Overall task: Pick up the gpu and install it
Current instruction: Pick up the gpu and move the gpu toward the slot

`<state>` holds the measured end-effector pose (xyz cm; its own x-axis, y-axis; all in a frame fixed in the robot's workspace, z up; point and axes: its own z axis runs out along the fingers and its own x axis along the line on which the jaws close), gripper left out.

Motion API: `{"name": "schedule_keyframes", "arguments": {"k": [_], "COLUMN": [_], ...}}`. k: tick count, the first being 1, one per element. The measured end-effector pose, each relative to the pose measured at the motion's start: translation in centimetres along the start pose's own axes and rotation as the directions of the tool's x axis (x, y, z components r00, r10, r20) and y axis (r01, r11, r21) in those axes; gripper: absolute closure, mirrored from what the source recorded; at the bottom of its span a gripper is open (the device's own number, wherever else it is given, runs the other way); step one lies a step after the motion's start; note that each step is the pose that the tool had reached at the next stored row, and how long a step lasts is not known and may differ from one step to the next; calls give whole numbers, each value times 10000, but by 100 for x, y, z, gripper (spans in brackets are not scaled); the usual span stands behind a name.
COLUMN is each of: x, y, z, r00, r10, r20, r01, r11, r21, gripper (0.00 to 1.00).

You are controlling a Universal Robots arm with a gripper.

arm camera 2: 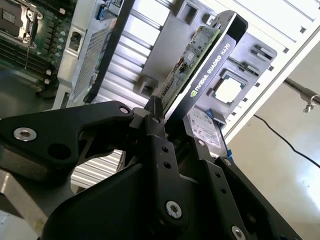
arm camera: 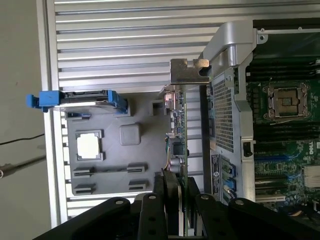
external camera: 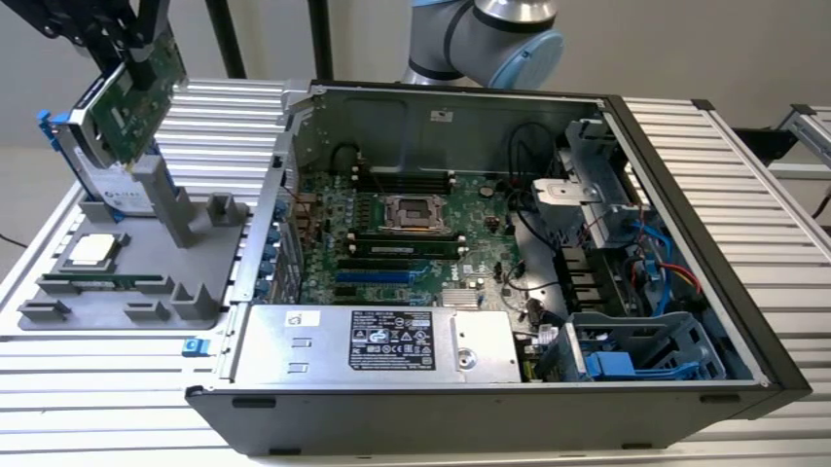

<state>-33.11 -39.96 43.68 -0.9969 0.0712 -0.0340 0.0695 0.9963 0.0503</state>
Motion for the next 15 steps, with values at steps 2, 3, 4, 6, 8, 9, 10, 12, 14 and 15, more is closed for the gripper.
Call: {"name": "schedule_keyframes", "arguments": {"k": [2, 3, 4, 6, 8, 9, 10, 12, 14, 15], "x": [-1, -2, -3, -10, -21, -24, -30, -41, -52, -59], "y": [1, 1, 1, 1, 2, 2, 3, 4, 4, 5], "z": [-1, -1, -1, -1, -1, 0, 0, 0, 1, 2], "r00": [10000, 10000, 10000, 10000, 10000, 10000, 10000, 10000, 10000, 10000], "r10": [-1, 0, 0, -2, -2, -1, -1, -2, -2, -2], "r20": [30, 30, 30, 29, 29, 30, 30, 29, 29, 30], "r01": [1, 0, 0, 2, 2, 1, 1, 2, 2, 2], "r11": [10000, 10000, 10000, 10000, 10000, 10000, 10000, 10000, 10000, 10000], "r21": [-1, -2, -1, -1, -1, -2, -1, -1, -1, -2], "gripper": [100, 100, 100, 100, 100, 100, 100, 100, 100, 100]}}
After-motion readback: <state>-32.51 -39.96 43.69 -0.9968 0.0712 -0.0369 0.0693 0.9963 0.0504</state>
